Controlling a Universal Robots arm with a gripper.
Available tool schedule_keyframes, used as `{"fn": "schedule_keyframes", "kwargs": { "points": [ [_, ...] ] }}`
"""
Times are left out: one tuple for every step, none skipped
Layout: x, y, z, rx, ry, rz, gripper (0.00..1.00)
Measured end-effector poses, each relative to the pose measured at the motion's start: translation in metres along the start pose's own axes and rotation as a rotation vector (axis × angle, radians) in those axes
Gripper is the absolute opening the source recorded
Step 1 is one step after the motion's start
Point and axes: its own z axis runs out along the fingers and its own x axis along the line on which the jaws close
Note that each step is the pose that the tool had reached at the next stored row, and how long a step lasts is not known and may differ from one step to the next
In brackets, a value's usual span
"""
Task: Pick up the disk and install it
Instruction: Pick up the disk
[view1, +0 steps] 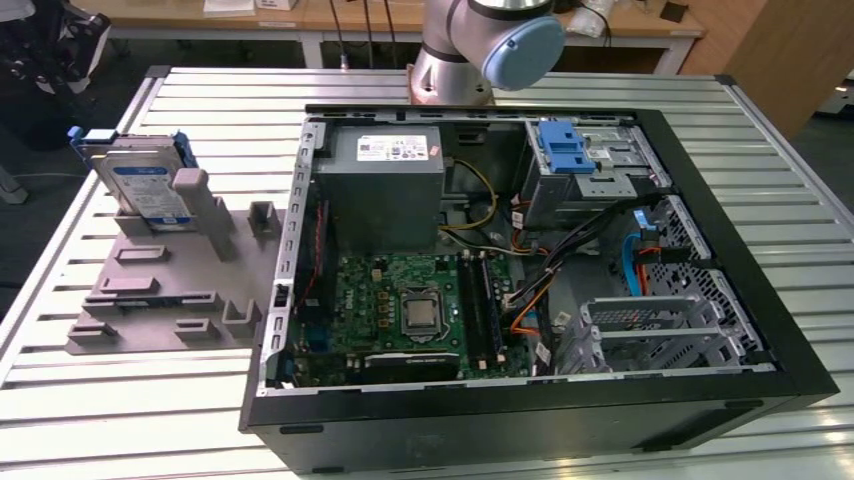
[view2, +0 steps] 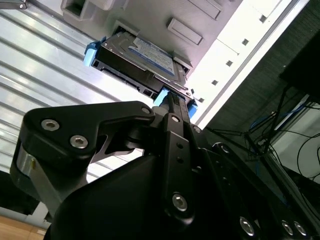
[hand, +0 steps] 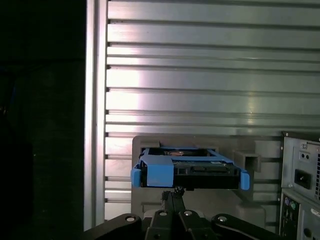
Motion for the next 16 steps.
{"fn": "schedule_keyframes", "kwargs": {
  "points": [
    [0.0000, 0.0000, 0.0000, 0.0000, 0.0000, -0.001, 0.11],
    [0.0000, 0.0000, 0.0000, -0.0001, -0.0001, -0.002, 0.11],
    [0.0000, 0.0000, 0.0000, 0.0000, 0.0000, -0.002, 0.11],
    [0.0000, 0.0000, 0.0000, -0.0001, -0.0001, -0.002, 0.11],
    [0.0000, 0.0000, 0.0000, -0.0001, -0.0001, -0.002, 0.11],
    [0.0000, 0.0000, 0.0000, 0.0000, 0.0000, -0.002, 0.11],
    [0.0000, 0.0000, 0.0000, -0.0001, -0.0001, -0.002, 0.11],
    [0.0000, 0.0000, 0.0000, 0.0000, -0.0001, -0.002, 0.11],
    [0.0000, 0.0000, 0.0000, 0.0000, -0.0001, -0.002, 0.11],
    [0.0000, 0.0000, 0.0000, 0.0000, 0.0000, -0.002, 0.11],
    [0.0000, 0.0000, 0.0000, 0.0000, 0.0000, -0.002, 0.11],
    [0.0000, 0.0000, 0.0000, -0.0001, -0.0001, -0.002, 0.11],
    [0.0000, 0.0000, 0.0000, 0.0000, -0.0001, -0.003, 0.11],
    [0.0000, 0.0000, 0.0000, 0.0000, -0.0001, -0.004, 0.11],
    [0.0000, 0.0000, 0.0000, -0.0001, -0.0002, -0.006, 0.11],
    [0.0000, 0.0000, 0.0000, -0.0001, -0.0002, -0.008, 0.11]
  ]
}}
